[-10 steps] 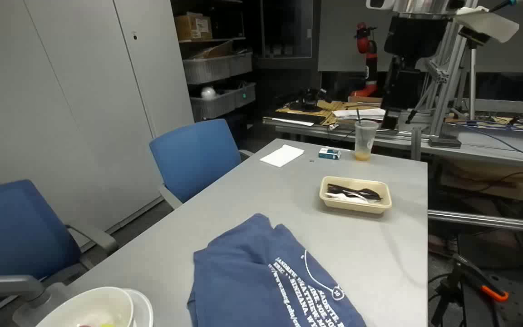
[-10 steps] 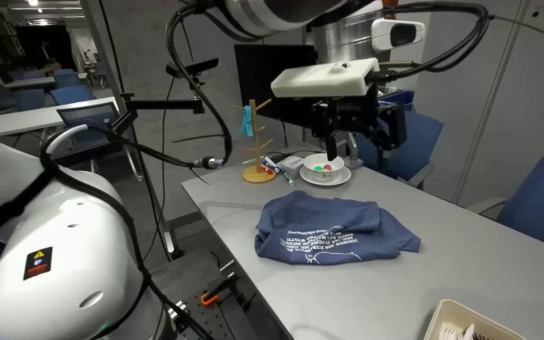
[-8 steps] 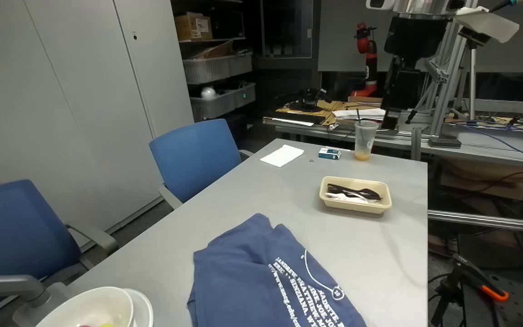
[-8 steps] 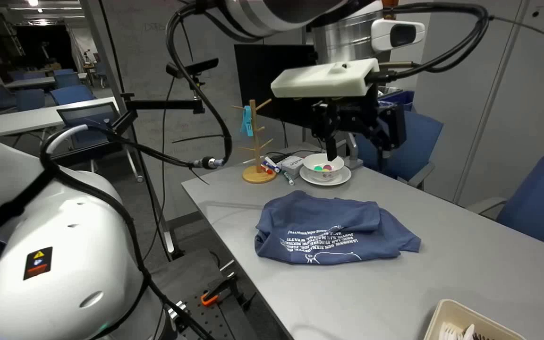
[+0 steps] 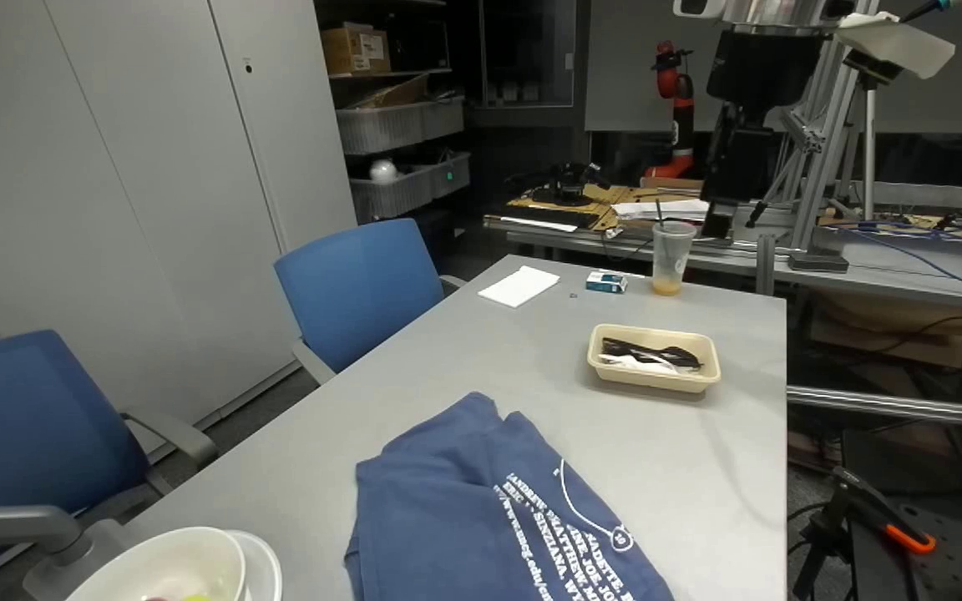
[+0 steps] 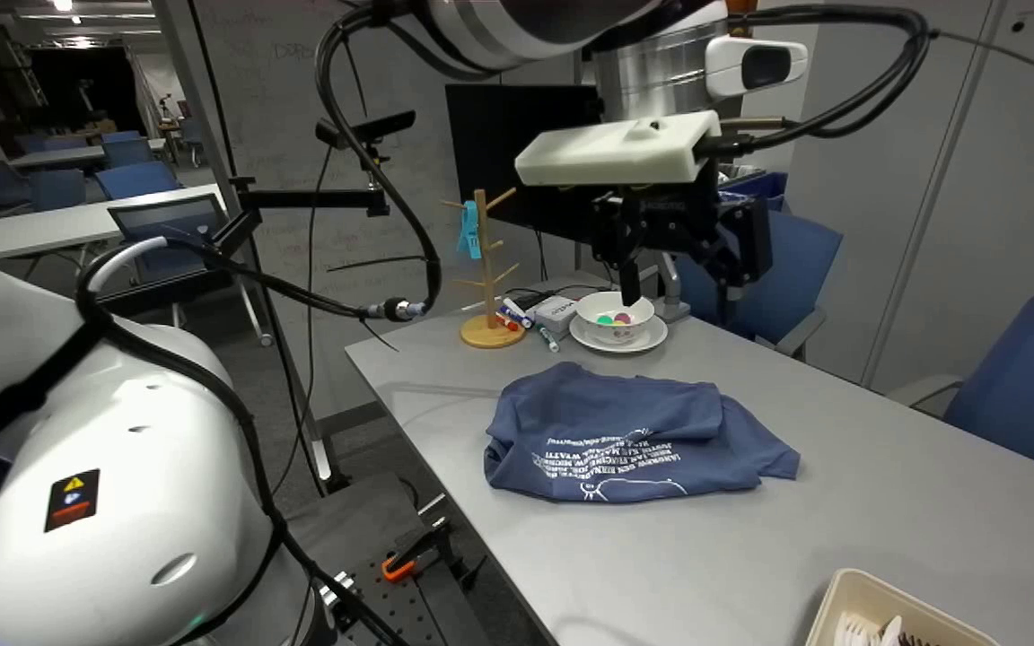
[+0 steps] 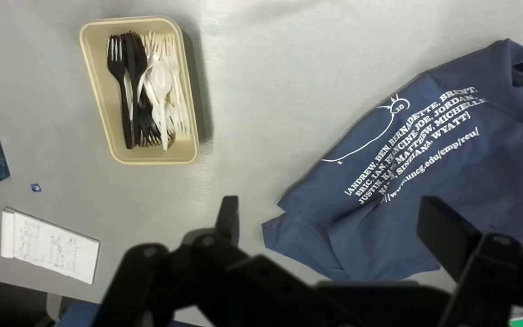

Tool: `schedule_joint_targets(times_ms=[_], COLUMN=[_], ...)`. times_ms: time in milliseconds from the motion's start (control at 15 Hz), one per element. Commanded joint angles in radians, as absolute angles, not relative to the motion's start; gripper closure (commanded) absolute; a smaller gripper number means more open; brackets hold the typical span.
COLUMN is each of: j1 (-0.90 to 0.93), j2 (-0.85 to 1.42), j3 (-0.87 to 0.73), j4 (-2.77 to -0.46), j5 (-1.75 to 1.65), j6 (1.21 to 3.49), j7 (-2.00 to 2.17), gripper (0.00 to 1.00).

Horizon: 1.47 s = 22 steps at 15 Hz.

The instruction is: Fold the blue t-shirt once

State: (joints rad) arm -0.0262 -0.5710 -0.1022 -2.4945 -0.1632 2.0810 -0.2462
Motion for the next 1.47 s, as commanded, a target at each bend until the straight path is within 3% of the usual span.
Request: schedule_joint_targets(times_ms=[0, 867, 1400], j1=[-0.028, -0.028, 0.058], j2=[-0.571, -0.571, -0.41], j3=[-0.1, -0.1, -0.07], j4=[-2.492, -2.492, -2.518], j5=[-0.162, -0.162, -0.089], j6=[2.078, 2.078, 2.208], j7=[-0.247, -0.247, -0.286], gripper=[0.0, 0.0, 0.0])
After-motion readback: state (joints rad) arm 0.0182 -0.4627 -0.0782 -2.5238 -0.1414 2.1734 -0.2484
